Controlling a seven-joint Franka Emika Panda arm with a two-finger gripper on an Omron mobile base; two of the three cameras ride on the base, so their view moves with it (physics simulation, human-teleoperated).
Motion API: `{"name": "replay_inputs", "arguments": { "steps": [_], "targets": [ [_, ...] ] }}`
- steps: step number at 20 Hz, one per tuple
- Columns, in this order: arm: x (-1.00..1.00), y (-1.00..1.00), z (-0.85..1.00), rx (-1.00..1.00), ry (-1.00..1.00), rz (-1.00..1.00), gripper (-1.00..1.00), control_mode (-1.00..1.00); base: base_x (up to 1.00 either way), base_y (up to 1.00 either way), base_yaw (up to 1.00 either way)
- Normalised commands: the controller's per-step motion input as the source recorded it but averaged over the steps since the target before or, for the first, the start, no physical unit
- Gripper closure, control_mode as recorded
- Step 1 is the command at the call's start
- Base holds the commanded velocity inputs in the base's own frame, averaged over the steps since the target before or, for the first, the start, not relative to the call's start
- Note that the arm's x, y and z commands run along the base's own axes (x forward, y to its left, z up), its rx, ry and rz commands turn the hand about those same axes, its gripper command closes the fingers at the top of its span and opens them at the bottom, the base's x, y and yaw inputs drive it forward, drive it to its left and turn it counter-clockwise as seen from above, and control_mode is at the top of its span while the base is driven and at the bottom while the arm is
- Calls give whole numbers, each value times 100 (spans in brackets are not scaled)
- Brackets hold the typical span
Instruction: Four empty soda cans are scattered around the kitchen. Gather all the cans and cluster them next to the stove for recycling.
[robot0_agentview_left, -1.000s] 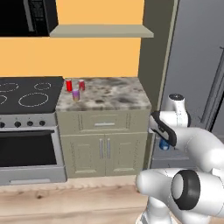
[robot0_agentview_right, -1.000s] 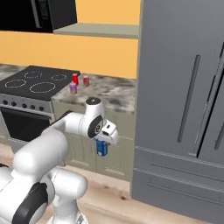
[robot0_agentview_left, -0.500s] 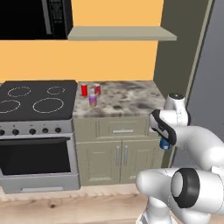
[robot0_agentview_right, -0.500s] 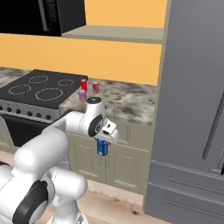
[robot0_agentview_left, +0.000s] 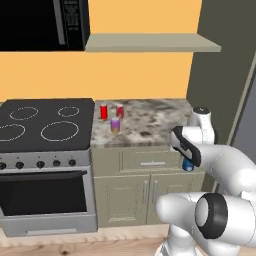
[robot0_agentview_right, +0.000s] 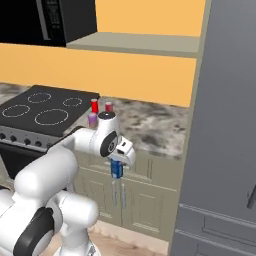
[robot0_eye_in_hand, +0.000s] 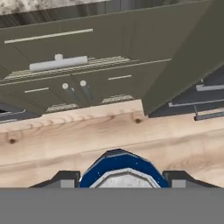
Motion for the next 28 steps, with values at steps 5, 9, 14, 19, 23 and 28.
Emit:
{"name": "replay_inputs", "arguments": {
  "steps": [5,9,14,19,23,28],
  "targets": [
    [0,0,0,0,0,0,100,100,56,24,0],
    [0,0,0,0,0,0,100,100,51,33,0],
    [0,0,0,0,0,0,100,100,54,34,0],
    [0,0,0,0,0,0,100,100,56,34,0],
    [0,0,0,0,0,0,100,100,55,34,0],
    [0,0,0,0,0,0,100,100,50,31,0]
  ]
}}
